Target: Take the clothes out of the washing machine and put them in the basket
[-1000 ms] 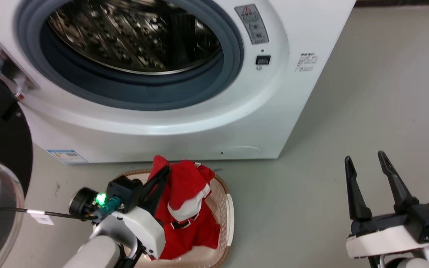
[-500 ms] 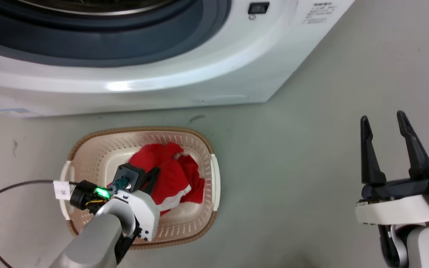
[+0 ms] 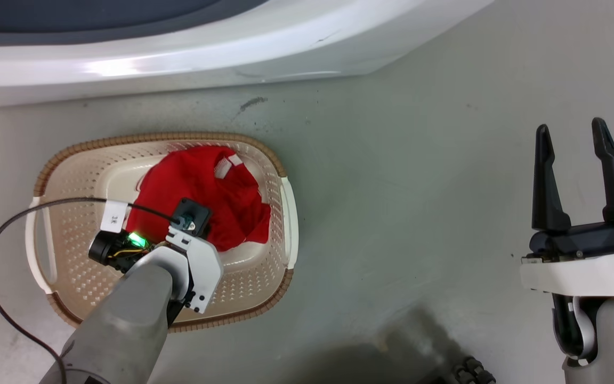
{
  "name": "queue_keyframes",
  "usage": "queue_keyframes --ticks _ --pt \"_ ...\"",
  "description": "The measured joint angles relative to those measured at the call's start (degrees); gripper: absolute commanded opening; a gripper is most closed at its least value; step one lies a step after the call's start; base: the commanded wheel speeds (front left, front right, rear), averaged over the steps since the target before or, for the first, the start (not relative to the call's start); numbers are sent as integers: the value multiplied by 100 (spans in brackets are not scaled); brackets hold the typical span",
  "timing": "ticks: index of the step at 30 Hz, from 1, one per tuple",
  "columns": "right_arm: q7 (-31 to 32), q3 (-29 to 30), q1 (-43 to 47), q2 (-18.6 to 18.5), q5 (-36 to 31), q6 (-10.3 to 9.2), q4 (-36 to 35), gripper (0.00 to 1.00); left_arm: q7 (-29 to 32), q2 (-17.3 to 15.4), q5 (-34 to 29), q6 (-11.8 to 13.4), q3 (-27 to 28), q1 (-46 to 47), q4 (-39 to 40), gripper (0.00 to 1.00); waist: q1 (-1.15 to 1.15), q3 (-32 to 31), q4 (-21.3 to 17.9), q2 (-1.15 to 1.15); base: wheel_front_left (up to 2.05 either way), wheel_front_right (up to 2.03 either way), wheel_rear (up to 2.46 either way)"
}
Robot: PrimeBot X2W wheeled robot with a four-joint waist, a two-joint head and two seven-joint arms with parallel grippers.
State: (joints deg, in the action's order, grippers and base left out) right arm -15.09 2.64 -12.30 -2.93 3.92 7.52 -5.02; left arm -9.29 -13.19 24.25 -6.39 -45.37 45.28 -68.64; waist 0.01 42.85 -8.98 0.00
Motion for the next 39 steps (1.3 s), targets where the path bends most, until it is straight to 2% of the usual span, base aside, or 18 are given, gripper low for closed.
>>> queue_keyframes --ticks 6,7,8,12,15,19,23,30,39 --pt "0 1 -97 1 5 0 -13 100 307 110 -29 -1 -85 172 -358 0 0 266 -18 0 0 0 0" --pt "0 -5 -114 1 4 0 -7 100 334 114 -19 0 -85 175 -378 35 0 269 -15 0 0 0 0" --pt "0 -10 -144 1 -2 0 -3 100 356 116 -33 0 -125 179 -394 100 0 259 -11 0 0 0 0" --pt "0 -35 -161 1 -36 0 23 100 301 152 -33 -2 -190 163 -438 100 0 136 23 0 0 0 0" --pt "0 -49 -141 1 -48 0 60 100 -40 218 -18 -16 -202 83 -452 100 0 -33 68 0 0 0 0" --pt "0 -93 -20 2 -97 0 137 100 -424 328 129 5 -79 -76 -427 100 -1 -350 153 0 0 0 0" --pt "0 -119 166 2 -101 0 194 100 -559 367 276 92 99 -348 -201 100 -1 -757 252 0 0 0 0" --pt "1 -220 547 2 -142 0 280 100 -570 120 208 559 751 -1157 1386 100 -2 -1526 437 0 0 0 0" --pt "0 -225 1072 3 -157 0 386 100 -577 -55 -454 1050 1745 -2415 3346 100 -2 -2502 660 0 0 0 0"
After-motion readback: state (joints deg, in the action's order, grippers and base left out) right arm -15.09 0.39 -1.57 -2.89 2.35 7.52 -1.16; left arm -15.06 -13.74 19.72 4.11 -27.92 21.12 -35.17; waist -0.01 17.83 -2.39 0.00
